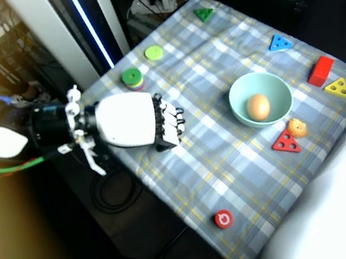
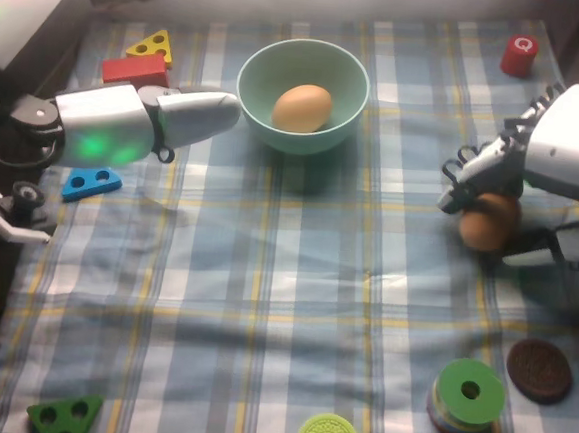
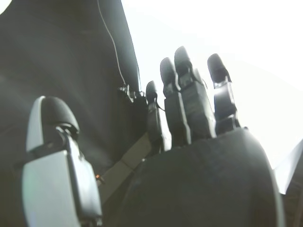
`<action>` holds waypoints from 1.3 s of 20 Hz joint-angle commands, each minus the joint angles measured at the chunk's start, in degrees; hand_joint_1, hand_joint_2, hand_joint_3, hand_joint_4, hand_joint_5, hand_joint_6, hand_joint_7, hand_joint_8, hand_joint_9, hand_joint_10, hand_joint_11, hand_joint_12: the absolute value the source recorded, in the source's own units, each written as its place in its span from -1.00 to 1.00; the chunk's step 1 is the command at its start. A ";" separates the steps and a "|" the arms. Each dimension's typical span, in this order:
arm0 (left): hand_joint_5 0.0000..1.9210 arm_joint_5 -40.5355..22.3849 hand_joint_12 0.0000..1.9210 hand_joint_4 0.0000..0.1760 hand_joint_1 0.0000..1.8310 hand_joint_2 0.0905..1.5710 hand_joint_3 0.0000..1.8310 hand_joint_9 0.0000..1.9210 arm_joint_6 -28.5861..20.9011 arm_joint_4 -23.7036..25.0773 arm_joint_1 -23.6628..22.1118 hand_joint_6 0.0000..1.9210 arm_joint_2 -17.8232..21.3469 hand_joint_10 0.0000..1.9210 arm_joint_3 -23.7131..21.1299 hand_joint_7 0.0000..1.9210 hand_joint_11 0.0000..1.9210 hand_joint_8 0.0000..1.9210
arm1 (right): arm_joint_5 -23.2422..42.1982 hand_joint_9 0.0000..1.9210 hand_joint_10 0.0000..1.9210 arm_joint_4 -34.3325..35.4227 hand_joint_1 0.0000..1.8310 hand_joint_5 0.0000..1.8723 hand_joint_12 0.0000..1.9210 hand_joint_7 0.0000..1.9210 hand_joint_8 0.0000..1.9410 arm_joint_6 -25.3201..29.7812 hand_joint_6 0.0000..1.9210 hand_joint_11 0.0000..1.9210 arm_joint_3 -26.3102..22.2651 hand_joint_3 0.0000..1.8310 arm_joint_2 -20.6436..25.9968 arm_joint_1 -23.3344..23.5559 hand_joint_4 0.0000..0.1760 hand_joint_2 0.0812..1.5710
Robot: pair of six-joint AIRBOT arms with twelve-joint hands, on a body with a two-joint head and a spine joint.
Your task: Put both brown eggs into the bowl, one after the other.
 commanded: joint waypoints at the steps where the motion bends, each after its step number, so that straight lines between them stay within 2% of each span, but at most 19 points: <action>1: -0.55 -6.91 -0.46 0.59 -0.15 0.11 -1.00 -0.48 -0.58 1.39 -0.31 -1.00 0.34 -1.00 -0.18 -0.47 -1.00 -1.00 | 6.74 0.06 -0.02 2.92 0.38 0.06 0.22 0.06 0.06 0.08 -0.11 -0.05 0.51 -1.00 0.01 1.55 -1.00 0.37; 2: -0.56 -6.95 -0.50 0.80 -0.18 0.12 -1.00 -0.51 -0.74 1.30 -0.16 -1.00 0.28 -1.00 -0.18 -0.46 -1.00 -1.00 | 7.93 0.11 -0.12 4.51 0.38 0.16 0.32 0.06 0.16 -1.05 -0.34 -0.05 0.70 -1.00 -0.29 2.57 -1.00 0.36; 3: -0.56 -6.95 -0.48 0.74 -0.17 0.12 -1.00 -0.49 -0.79 1.24 -0.12 -1.00 0.25 -0.99 -0.18 -0.45 -1.00 -1.00 | 8.77 0.06 -0.17 5.73 0.37 0.20 0.35 0.06 0.14 -2.25 -0.39 -0.14 0.75 -1.00 -0.54 3.33 -1.00 0.35; 5: -0.54 -7.04 -0.45 0.52 -0.16 0.12 -1.00 -0.48 -0.90 1.18 0.02 -1.00 0.20 -0.99 -0.18 -0.46 -1.00 -1.00 | 11.05 -0.01 0.09 9.47 0.39 0.28 0.53 0.01 0.29 -5.46 -0.63 -0.21 1.37 -1.00 -1.99 5.82 -1.00 0.35; 8: -0.54 -7.23 -0.03 0.40 -0.17 0.13 -1.00 -0.47 -1.05 0.97 0.27 -1.00 0.10 -1.00 -0.18 -0.46 -1.00 -1.00 | 12.37 -0.29 0.61 12.68 0.37 0.17 0.96 -0.07 0.44 -6.78 -0.42 -0.57 4.18 -1.00 -6.58 9.69 -1.00 0.40; 9: -0.56 -7.27 0.11 0.36 -0.18 0.14 -1.00 -0.48 -1.13 0.83 0.43 -0.99 0.09 -0.99 -0.18 -0.47 -1.00 -1.00 | 11.75 -0.18 0.27 13.21 0.38 0.20 0.62 0.02 0.25 -7.14 -0.42 -0.45 5.25 -1.00 -8.06 11.02 -1.00 0.36; 11: -0.56 -7.15 0.09 0.32 -0.18 0.14 -1.00 -0.49 -1.44 0.73 0.62 -1.00 0.12 -0.99 -0.16 -0.47 -1.00 -1.00 | 9.34 -0.15 0.29 13.45 0.48 0.19 0.42 0.04 0.07 -7.17 -0.32 -0.48 7.76 -1.00 -11.14 13.22 -1.00 0.37; 12: -0.54 -7.00 -0.15 0.16 -0.15 0.13 -1.00 -0.51 -1.69 0.74 0.62 -1.00 0.14 -0.99 -0.08 -0.46 -1.00 -1.00 | 7.46 -0.22 -0.27 13.45 0.40 0.21 0.00 0.14 -0.28 -7.30 -0.13 -0.96 8.90 -1.00 -12.50 14.04 -1.00 0.32; 13: -0.54 -6.88 -0.16 0.12 -0.16 0.14 -1.00 -0.51 -1.78 0.75 0.61 -1.00 0.15 -0.99 0.03 -0.46 -1.00 -1.00 | 6.05 -0.16 -0.61 13.45 0.38 0.19 -0.57 0.28 -0.53 -7.39 -0.08 -0.99 9.93 -1.00 -13.55 14.44 -1.00 0.29; 14: -0.53 -6.82 -0.19 0.03 -0.15 0.13 -1.00 -0.51 -1.78 0.77 0.59 -1.00 0.13 -0.99 0.09 -0.45 -1.00 -1.00 | 5.01 0.09 -0.77 13.45 0.39 0.23 -0.09 0.36 -0.53 -7.40 -0.31 -0.92 10.75 -1.00 -14.48 14.70 -1.00 0.26; 15: -0.53 -6.76 -0.20 0.04 -0.14 0.13 -1.00 -0.51 -1.78 0.77 0.58 -1.00 0.09 -1.00 0.11 -0.46 -1.00 -1.00 | 3.88 0.11 -0.83 13.43 0.39 0.30 0.13 0.31 -0.41 -7.52 -0.45 -0.98 11.54 -1.00 -15.45 15.08 -1.00 0.25; 16: -0.53 -6.69 -0.24 0.06 -0.14 0.14 -1.00 -0.52 -1.78 0.79 0.58 -1.00 0.09 -1.00 0.11 -0.47 -1.00 -1.00 | 3.34 -0.05 -0.06 13.42 0.49 0.26 0.16 0.30 -0.41 -7.78 -0.37 -0.83 11.77 -1.00 -15.87 15.26 -1.00 0.29; 17: -0.52 -6.60 -0.25 0.03 -0.15 0.14 -1.00 -0.53 -1.78 0.80 0.58 -1.00 0.07 -1.00 0.11 -0.47 -1.00 -1.00 | 2.63 -0.13 0.21 13.38 0.50 0.22 0.26 0.17 -0.24 -8.48 -0.28 -0.70 11.83 -1.00 -16.21 15.50 -1.00 0.33; 19: -0.51 -6.51 -0.20 0.04 -0.16 0.14 -1.00 -0.52 -1.78 0.79 0.58 -1.00 0.01 -1.00 0.17 -0.46 -1.00 -1.00 | 1.61 -0.16 0.29 13.31 0.50 0.19 0.25 0.09 -0.14 -10.18 -0.22 -0.62 11.82 -1.00 -16.75 15.77 -1.00 0.36; 20: -0.51 -6.51 -0.21 0.03 -0.18 0.15 -1.00 -0.53 -1.78 0.79 0.57 -1.00 -0.04 -1.00 0.20 -0.46 -1.00 -1.00 | 1.32 -0.15 -0.22 13.32 0.38 0.16 0.25 0.00 0.05 -11.00 -0.17 -0.58 11.83 -1.00 -16.99 15.85 -1.00 0.37; 21: -0.50 -6.48 -0.17 0.00 -0.19 0.15 -1.00 -0.52 -1.78 0.79 0.55 -1.00 -0.05 -1.00 0.20 -0.45 -1.00 -1.00 | 1.24 -0.10 -0.52 13.32 0.35 0.15 0.27 -0.01 0.08 -11.20 -0.17 -0.61 11.83 -1.00 -17.10 15.97 -0.99 0.37; 24: -0.50 -6.14 -0.18 0.00 -0.17 0.15 -1.00 -0.54 -1.83 0.75 0.55 -1.00 -0.08 -1.00 0.22 -0.46 -1.00 -1.00 | 1.22 -0.11 -0.71 13.32 0.36 0.18 0.29 -0.16 0.25 -11.36 -0.16 -0.58 11.83 -1.00 -17.18 16.79 -1.00 0.40; 25: -0.49 -6.09 -0.26 -0.01 -0.16 0.14 -1.00 -0.53 -1.91 0.75 0.55 -1.00 -0.14 -1.00 0.25 -0.46 -1.00 -1.00 | 1.22 -0.04 -0.70 13.30 0.35 0.15 0.28 -0.16 0.25 -11.40 -0.10 -0.44 11.83 -1.00 -17.18 16.90 -1.00 0.42; 26: -0.48 -6.02 -0.27 0.03 -0.14 0.13 -1.00 -0.52 -2.09 0.74 0.55 -1.00 -0.24 -0.99 0.32 -0.44 -1.00 -1.00 | 1.22 -0.06 0.13 13.18 0.46 0.07 0.27 -0.18 0.21 -11.41 -0.05 -0.29 11.83 -1.00 -17.18 17.03 -1.00 0.42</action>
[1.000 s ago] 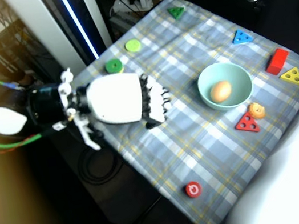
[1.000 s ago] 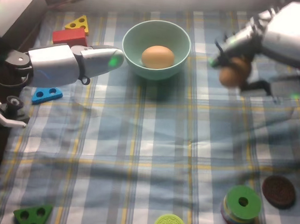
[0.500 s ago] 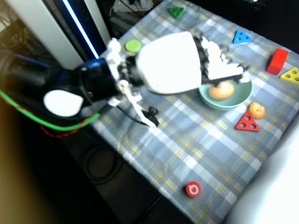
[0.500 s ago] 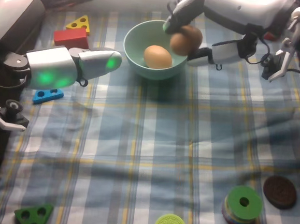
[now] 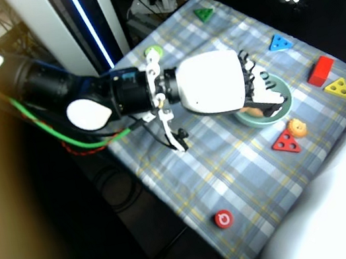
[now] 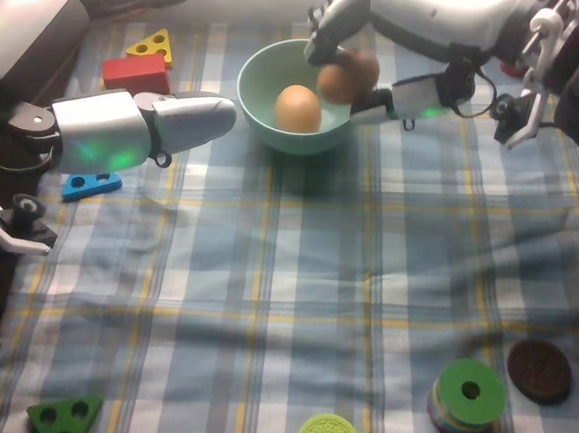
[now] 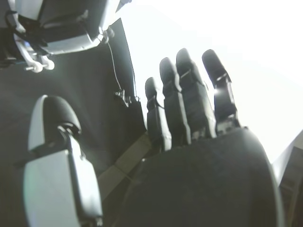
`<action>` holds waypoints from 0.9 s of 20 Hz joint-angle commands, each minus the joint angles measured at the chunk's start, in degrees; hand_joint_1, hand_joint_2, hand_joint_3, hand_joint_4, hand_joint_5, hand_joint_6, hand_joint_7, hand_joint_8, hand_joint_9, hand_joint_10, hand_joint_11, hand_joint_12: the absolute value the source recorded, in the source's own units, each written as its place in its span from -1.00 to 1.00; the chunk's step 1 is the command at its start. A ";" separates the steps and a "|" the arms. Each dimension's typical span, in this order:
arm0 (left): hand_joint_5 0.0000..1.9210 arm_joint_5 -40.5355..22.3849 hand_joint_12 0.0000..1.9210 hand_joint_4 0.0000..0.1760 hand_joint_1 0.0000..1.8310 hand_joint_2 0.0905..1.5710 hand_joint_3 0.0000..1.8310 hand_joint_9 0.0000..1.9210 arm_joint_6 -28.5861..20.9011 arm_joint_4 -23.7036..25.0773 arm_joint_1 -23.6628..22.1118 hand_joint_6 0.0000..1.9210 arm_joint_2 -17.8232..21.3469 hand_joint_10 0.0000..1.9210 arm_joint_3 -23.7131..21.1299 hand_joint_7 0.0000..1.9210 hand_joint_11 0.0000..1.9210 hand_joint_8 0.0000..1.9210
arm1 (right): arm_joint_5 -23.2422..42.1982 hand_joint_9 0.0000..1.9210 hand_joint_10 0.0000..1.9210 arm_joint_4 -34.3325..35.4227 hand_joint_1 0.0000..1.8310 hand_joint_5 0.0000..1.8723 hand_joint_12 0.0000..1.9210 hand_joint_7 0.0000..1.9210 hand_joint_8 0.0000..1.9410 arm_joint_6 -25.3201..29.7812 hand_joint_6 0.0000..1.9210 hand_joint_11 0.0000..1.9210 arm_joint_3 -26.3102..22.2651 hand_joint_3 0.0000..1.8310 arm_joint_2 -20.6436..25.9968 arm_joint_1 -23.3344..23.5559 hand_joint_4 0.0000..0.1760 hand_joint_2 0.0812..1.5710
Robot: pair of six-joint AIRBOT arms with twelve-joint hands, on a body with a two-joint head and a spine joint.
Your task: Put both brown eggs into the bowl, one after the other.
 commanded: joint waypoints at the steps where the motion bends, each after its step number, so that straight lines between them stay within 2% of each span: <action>1: -0.48 -6.19 -0.20 -0.02 -0.15 0.13 -1.00 -0.51 -0.93 1.62 -0.53 -1.00 -0.25 -0.99 0.47 -0.44 -1.00 -1.00 | 6.56 -0.27 -0.41 1.47 0.30 0.00 0.15 -0.25 -0.52 -0.26 0.07 -0.51 0.00 -1.00 0.34 0.77 -1.00 0.42; 2: -0.48 -6.19 -0.19 0.10 -0.15 0.13 -1.00 -0.51 -1.16 1.61 -0.53 -1.00 -0.26 -0.99 0.52 -0.45 -1.00 -1.00 | 6.56 -0.32 -0.69 1.47 0.34 -0.22 0.06 -0.32 -0.85 -0.26 -0.62 -0.57 -0.01 -1.00 0.34 0.77 -0.98 0.31; 3: -0.47 -6.19 -0.15 0.08 -0.16 0.13 -1.00 -0.50 -1.41 1.61 -0.52 -1.00 -0.24 -0.99 0.56 -0.44 -1.00 -1.00 | 6.56 -0.41 -0.88 1.47 0.33 -0.29 -0.04 -0.40 -0.97 -0.26 -0.89 -0.71 -0.01 -1.00 0.34 0.77 -0.43 0.26; 4: -0.47 -6.21 -0.14 0.05 -0.17 0.13 -1.00 -0.50 -1.60 1.61 -0.51 -1.00 -0.23 -0.99 0.60 -0.43 -1.00 -1.00 | 6.56 -0.50 -0.95 1.46 0.27 -0.41 -0.09 -0.50 -0.99 -0.26 -0.98 -0.81 -0.02 -1.00 0.34 0.76 0.01 0.22; 5: -0.47 -6.29 -0.18 0.04 -0.18 0.13 -1.00 -0.50 -1.70 1.61 -0.51 -1.00 -0.23 -0.99 0.61 -0.43 -1.00 -1.00 | 6.56 -0.54 -0.98 1.46 0.26 -0.49 -0.11 -0.56 -1.00 -0.26 -1.00 -0.86 -0.11 -1.00 0.37 0.76 0.20 0.20; 8: -0.45 -6.32 -0.15 -0.04 -0.17 0.13 -1.00 -0.50 -1.77 1.58 -0.46 -0.99 -0.25 -1.00 0.58 -0.42 -1.00 -1.00 | 6.56 -0.57 -1.00 1.46 0.28 -0.54 -0.10 -0.59 -1.00 -0.26 -1.00 -0.90 -0.53 -0.99 0.38 0.75 0.28 0.21; 9: -0.43 -6.38 -0.19 -0.18 -0.16 0.14 -1.00 -0.51 -1.80 1.48 -0.43 -0.99 -0.26 -1.00 0.57 -0.42 -1.00 -1.00 | 6.56 -0.55 -0.99 1.47 0.30 -0.53 -0.08 -0.59 -1.00 -0.26 -1.00 -0.86 -0.71 -1.00 0.38 0.75 0.41 0.20; 10: -0.35 -6.87 -0.17 -0.28 -0.17 0.14 -1.00 -0.50 -2.64 1.33 -0.18 -0.98 -0.19 -1.00 0.57 -0.40 -1.00 -0.99 | 7.21 -0.51 -0.99 2.08 0.30 -0.54 -0.02 -0.58 -1.00 -0.26 -1.00 -0.85 -1.22 -1.00 1.39 0.75 0.28 0.21; 11: -0.35 -7.04 -0.17 -0.28 -0.17 0.14 -1.00 -0.50 -3.12 1.33 -0.05 -0.98 -0.10 -1.00 0.58 -0.40 -1.00 -0.99 | 7.73 -0.51 -0.99 2.62 0.30 -0.54 -0.02 -0.58 -1.00 -0.26 -1.00 -0.85 -1.41 -1.00 1.93 0.75 0.28 0.21; 12: -0.32 -7.33 -0.15 -0.31 -0.15 0.14 -1.00 -0.51 -3.97 1.33 0.15 -0.98 0.06 -1.00 0.60 -0.40 -1.00 -1.00 | 8.78 -0.55 -1.00 3.55 0.27 -0.58 0.05 -0.61 -1.00 -0.26 -1.00 -0.97 -1.82 -1.00 2.90 0.58 0.34 0.24; 13: -0.31 -8.03 -0.14 -0.33 -0.17 0.16 -1.00 -0.51 -5.46 1.45 0.49 -0.98 0.40 -1.00 0.60 -0.40 -1.00 -1.00 | 10.83 -0.57 -1.00 5.00 0.25 -0.59 0.09 -0.61 -1.00 -0.26 -1.00 -0.99 -2.73 -0.99 4.38 -0.45 0.28 0.27; 14: -0.28 -9.08 -0.05 -0.61 -0.12 0.14 -1.00 -0.50 -7.95 2.00 0.96 -0.98 0.80 -1.00 0.75 -0.38 -1.00 -0.99 | 14.15 -0.50 -0.98 7.07 0.24 -0.56 0.30 -0.53 -0.99 -0.25 -1.00 -1.00 -3.96 -1.00 6.24 -2.02 0.07 0.30; 15: -0.25 -9.91 0.06 -0.78 -0.08 0.11 -1.00 -0.48 -10.27 2.62 1.28 -0.98 1.09 -0.99 0.97 -0.36 -1.00 -0.99 | 16.62 -0.47 -0.97 8.36 0.21 -0.54 0.38 -0.49 -0.99 -0.25 -1.00 -1.00 -5.03 -1.00 7.65 -3.25 0.14 0.30; 16: -0.27 -11.18 0.24 -0.94 -0.04 0.10 -1.00 -0.44 -14.90 3.89 1.81 -1.00 1.41 -0.98 1.53 -0.34 -1.00 -0.99 | 20.03 -0.44 -0.96 10.29 0.23 -0.52 0.31 -0.46 -0.99 -0.25 -1.00 -0.94 -6.68 -1.00 9.68 -5.33 -0.19 0.31; 17: -0.32 -12.64 0.32 -1.00 -0.01 0.13 -1.00 -0.40 -21.37 5.42 2.65 -1.00 1.51 -0.97 2.67 -0.32 -1.00 -0.99 | 24.19 -0.46 -0.98 12.36 0.22 -0.51 0.24 -0.46 -1.00 -0.24 -1.00 -0.94 -8.17 -1.00 11.52 -7.71 -0.29 0.33; 18: -0.43 -15.65 0.16 -1.00 -0.06 0.17 -0.99 -0.45 -32.18 7.49 4.30 -1.00 1.32 -0.99 4.98 -0.39 -1.00 -1.00 | 30.36 -0.46 -0.99 15.44 0.13 -0.50 0.14 -0.47 -1.00 0.00 -1.00 -0.91 -10.44 -1.00 13.77 -11.49 -0.59 0.39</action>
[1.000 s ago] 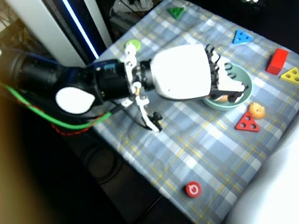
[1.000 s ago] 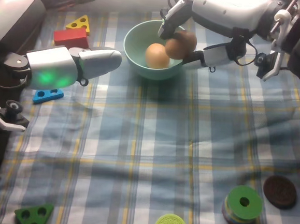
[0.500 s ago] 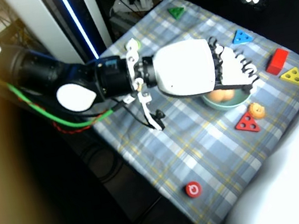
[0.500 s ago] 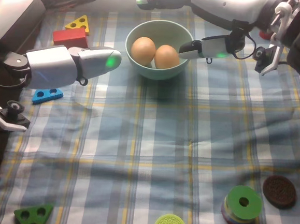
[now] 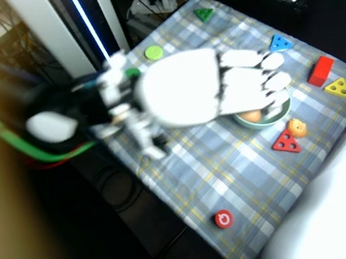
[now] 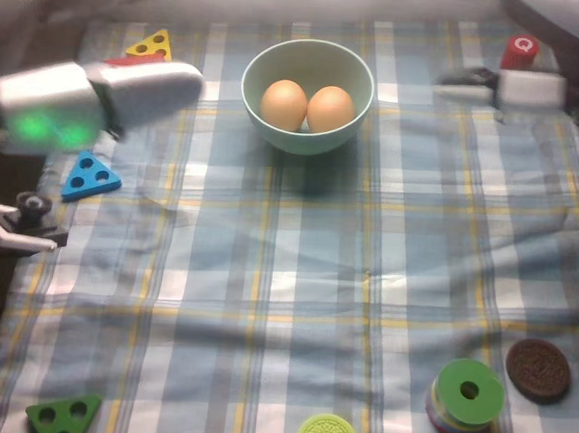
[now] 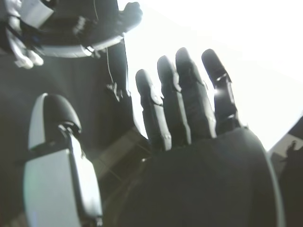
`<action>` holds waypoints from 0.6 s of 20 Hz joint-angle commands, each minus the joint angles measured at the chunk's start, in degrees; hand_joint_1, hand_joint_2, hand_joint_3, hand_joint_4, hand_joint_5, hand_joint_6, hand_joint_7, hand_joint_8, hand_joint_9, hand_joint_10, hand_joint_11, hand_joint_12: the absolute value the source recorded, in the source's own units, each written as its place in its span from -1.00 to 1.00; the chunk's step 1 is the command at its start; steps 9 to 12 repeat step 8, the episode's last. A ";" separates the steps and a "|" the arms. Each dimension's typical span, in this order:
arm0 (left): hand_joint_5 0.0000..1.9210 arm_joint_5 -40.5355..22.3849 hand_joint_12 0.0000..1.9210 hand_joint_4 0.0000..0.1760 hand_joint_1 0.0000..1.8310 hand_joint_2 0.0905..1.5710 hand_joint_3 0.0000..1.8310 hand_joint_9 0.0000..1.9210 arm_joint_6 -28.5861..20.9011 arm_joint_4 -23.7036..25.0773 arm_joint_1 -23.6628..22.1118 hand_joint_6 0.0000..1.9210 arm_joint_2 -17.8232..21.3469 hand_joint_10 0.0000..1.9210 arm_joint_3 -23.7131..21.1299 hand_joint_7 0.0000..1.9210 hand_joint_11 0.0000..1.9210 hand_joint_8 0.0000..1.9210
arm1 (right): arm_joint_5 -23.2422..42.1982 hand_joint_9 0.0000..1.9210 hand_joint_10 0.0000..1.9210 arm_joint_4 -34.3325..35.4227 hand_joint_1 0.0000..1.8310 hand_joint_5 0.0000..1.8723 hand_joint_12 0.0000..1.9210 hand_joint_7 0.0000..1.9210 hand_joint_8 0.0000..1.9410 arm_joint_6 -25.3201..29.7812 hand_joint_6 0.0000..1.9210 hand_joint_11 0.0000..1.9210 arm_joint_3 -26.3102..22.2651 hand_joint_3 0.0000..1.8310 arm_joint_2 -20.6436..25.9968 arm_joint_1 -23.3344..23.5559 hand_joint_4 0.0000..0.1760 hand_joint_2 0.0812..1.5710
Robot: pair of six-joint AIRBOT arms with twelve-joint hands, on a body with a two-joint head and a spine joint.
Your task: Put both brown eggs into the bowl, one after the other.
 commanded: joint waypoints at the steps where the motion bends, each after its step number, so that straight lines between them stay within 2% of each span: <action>1: -0.56 -11.33 -0.13 -0.90 0.07 0.19 -0.99 -0.51 -8.59 0.96 0.64 -1.00 -0.40 -1.00 1.45 -0.45 -1.00 -1.00 | 15.66 -0.45 -0.99 2.98 -0.01 -0.52 0.02 -0.47 -1.00 0.91 -1.00 -0.87 -1.30 -1.00 1.32 -2.11 -0.66 0.47; 2: -0.72 -14.41 -0.31 -0.35 -0.10 0.26 -0.98 -0.60 -16.37 1.78 2.30 -1.00 -0.97 -1.00 3.40 -0.50 -1.00 -1.00 | 20.92 -0.42 -0.99 5.02 -0.07 -0.52 -0.09 -0.44 -1.00 1.72 -1.00 -0.83 -2.91 -1.00 2.88 -5.28 -0.76 0.50; 3: -0.76 -17.89 -0.24 -0.40 -0.23 0.31 -1.00 -0.61 -22.29 2.06 3.48 -1.00 -1.17 -1.00 4.36 -0.52 -0.99 -1.00 | 25.69 -0.43 -1.00 7.06 -0.15 -0.55 -0.17 -0.45 -1.00 1.83 -1.00 -0.82 -4.75 -1.00 4.34 -8.30 -0.80 0.60; 4: -0.77 -21.43 -0.11 -0.76 -0.31 0.23 -1.00 -0.53 -25.20 1.84 4.69 -1.00 -1.12 -0.99 4.55 -0.49 -0.95 -1.00 | 29.56 -0.34 -0.99 9.12 -0.12 -0.49 -0.25 -0.39 -1.00 1.29 -1.00 -0.70 -6.25 -1.00 5.47 -10.84 -0.79 0.66; 5: -0.88 -25.20 -0.14 -0.78 -0.45 0.27 -0.99 -0.62 -27.34 1.23 5.89 -1.00 -1.04 -1.00 4.55 -0.61 -0.99 -1.00 | 32.57 -0.31 -0.98 10.93 -0.10 -0.49 -0.26 -0.39 -1.00 0.81 -1.00 -0.65 -7.29 -0.98 6.22 -13.02 -0.79 0.72; 6: -0.94 -27.43 -0.28 -0.63 -0.46 0.25 -1.00 -0.66 -30.66 1.06 6.88 -1.00 -0.95 -1.00 4.60 -0.66 -1.00 -1.00 | 36.96 -0.30 -0.98 13.07 -0.17 -0.52 -0.25 -0.40 -1.00 0.67 -1.00 -0.64 -8.48 -0.98 7.11 -15.96 -1.00 0.74; 7: -0.65 -27.43 -0.46 -0.86 -0.59 0.31 -1.00 -0.70 -32.23 1.98 6.58 -0.96 -1.02 -1.00 4.93 -0.67 -1.00 -1.00 | 40.11 -0.28 -0.99 13.77 -0.31 -0.57 -0.13 -0.39 -1.00 0.67 -1.00 -0.68 -9.33 -1.00 7.69 -17.61 -1.00 0.67; 8: -0.56 -27.44 -0.71 -0.25 -0.72 0.37 -0.99 -0.78 -32.91 2.94 6.07 -0.96 -1.02 -1.00 4.97 -0.71 -1.00 -1.00 | 43.50 -0.31 -1.00 13.92 -0.40 -0.65 -0.12 -0.43 -1.00 0.67 -1.00 -0.71 -10.30 -1.00 8.31 -18.81 -1.00 0.62; 12: -0.56 -27.44 -0.71 -0.25 -0.72 0.37 -0.99 -0.78 -32.91 2.94 6.07 -0.96 -1.02 -1.00 4.97 -0.71 -1.00 -1.00 | 43.50 -0.31 -1.00 13.92 -0.40 -0.65 -0.12 -0.43 -1.00 0.67 -1.00 -0.71 -10.30 -1.00 8.31 -18.81 -1.00 0.62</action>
